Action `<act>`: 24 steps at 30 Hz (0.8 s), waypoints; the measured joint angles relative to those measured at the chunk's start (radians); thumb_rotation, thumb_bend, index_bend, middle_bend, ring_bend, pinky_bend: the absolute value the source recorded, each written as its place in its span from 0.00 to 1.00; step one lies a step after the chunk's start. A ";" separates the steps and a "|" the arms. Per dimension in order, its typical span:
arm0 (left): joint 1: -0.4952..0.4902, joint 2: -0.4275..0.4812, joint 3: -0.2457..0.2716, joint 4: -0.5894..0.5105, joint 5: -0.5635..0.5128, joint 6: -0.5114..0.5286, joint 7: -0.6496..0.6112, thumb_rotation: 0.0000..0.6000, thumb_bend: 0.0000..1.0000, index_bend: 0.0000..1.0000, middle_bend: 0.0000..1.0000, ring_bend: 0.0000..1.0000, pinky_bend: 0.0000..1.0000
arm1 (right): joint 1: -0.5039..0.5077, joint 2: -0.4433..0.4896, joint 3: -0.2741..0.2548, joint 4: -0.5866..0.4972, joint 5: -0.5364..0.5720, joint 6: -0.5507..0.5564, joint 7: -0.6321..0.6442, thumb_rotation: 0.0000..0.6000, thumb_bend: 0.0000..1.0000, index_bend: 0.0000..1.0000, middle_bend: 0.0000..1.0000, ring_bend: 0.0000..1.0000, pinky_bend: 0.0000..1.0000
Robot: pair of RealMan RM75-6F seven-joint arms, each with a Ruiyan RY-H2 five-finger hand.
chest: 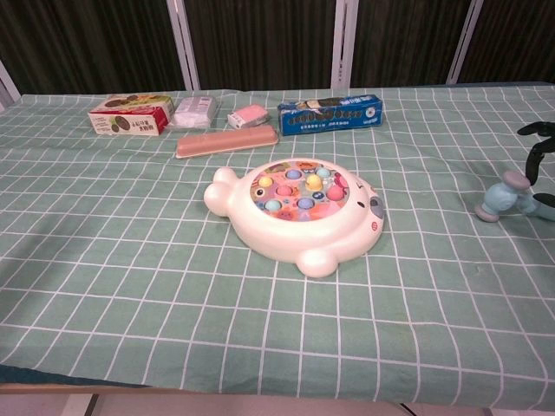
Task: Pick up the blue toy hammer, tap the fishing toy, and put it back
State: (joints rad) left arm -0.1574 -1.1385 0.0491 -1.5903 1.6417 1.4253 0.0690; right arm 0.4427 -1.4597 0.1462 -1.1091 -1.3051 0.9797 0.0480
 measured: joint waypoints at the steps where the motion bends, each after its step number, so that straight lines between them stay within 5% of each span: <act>1: 0.000 0.000 0.000 0.000 0.000 0.000 0.000 1.00 0.42 0.00 0.00 0.00 0.05 | 0.000 0.000 0.000 0.000 0.000 0.000 0.000 1.00 0.49 0.62 0.16 0.05 0.10; 24: 0.002 0.002 0.002 -0.002 0.000 0.001 0.002 1.00 0.42 0.00 0.00 0.00 0.05 | 0.021 -0.041 -0.010 0.033 0.022 -0.029 -0.019 1.00 0.51 0.62 0.16 0.06 0.11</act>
State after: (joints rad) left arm -0.1550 -1.1361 0.0512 -1.5928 1.6415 1.4264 0.0712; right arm 0.4638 -1.5005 0.1362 -1.0758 -1.2836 0.9505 0.0292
